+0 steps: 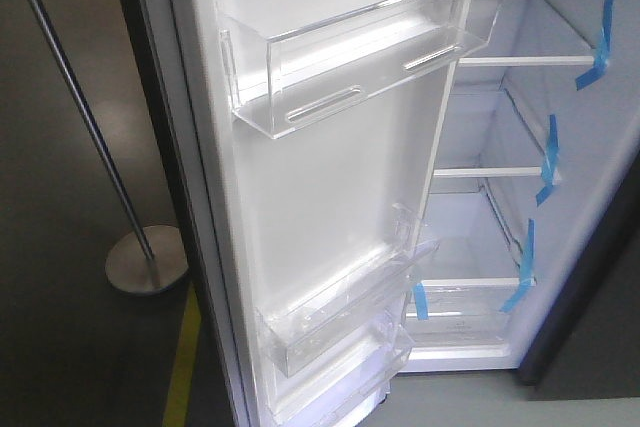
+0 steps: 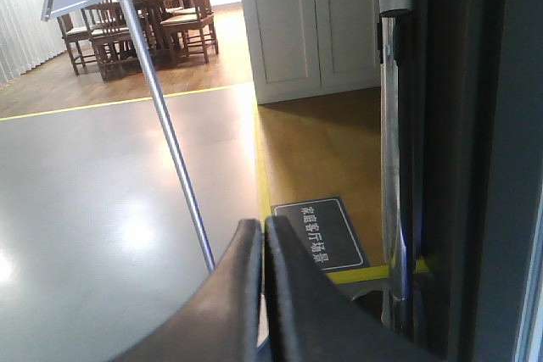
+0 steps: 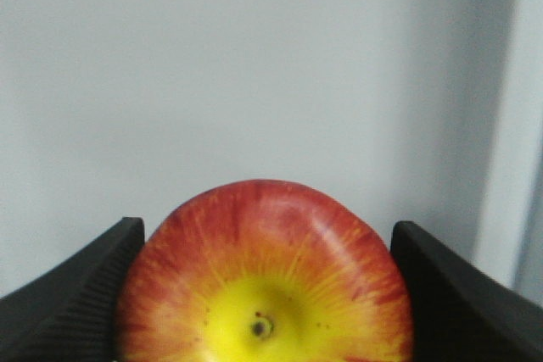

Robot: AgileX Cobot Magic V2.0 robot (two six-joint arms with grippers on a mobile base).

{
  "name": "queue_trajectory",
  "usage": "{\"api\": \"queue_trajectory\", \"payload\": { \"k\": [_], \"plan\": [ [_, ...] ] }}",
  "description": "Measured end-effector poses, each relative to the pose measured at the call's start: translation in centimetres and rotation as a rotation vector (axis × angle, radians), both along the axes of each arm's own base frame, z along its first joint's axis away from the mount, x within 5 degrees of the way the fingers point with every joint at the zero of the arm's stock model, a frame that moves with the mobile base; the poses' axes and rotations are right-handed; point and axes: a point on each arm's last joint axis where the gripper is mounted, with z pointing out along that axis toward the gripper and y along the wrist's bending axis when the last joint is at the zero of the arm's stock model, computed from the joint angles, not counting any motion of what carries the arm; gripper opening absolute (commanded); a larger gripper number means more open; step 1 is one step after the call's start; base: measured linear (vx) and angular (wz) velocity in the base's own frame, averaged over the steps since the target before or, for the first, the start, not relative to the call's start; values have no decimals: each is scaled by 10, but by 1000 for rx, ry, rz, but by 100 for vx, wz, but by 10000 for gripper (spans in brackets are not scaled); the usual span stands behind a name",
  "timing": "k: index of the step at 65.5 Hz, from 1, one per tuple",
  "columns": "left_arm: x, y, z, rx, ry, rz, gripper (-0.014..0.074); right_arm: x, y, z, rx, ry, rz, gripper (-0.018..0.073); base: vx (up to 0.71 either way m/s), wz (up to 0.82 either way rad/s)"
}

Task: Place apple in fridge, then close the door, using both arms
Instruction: 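Lower the apple into the upper clear door bin with the right gripper, then open the right gripper and withdraw it from the apple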

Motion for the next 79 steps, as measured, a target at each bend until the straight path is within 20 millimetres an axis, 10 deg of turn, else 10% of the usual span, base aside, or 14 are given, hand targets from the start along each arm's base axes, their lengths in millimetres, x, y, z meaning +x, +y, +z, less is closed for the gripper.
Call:
{"api": "queue_trajectory", "payload": {
  "k": [29,53,79],
  "plan": [
    [0,0,0,0,0,0,-8,98,15,-73,-52,210,195,237,0,0],
    [0,0,0,0,0,0,-8,100,16,-78,-66,245,212,606,0,0],
    [0,0,0,0,0,0,-8,99,15,-78,-74,266,192,540,0,0]
  ]
}}
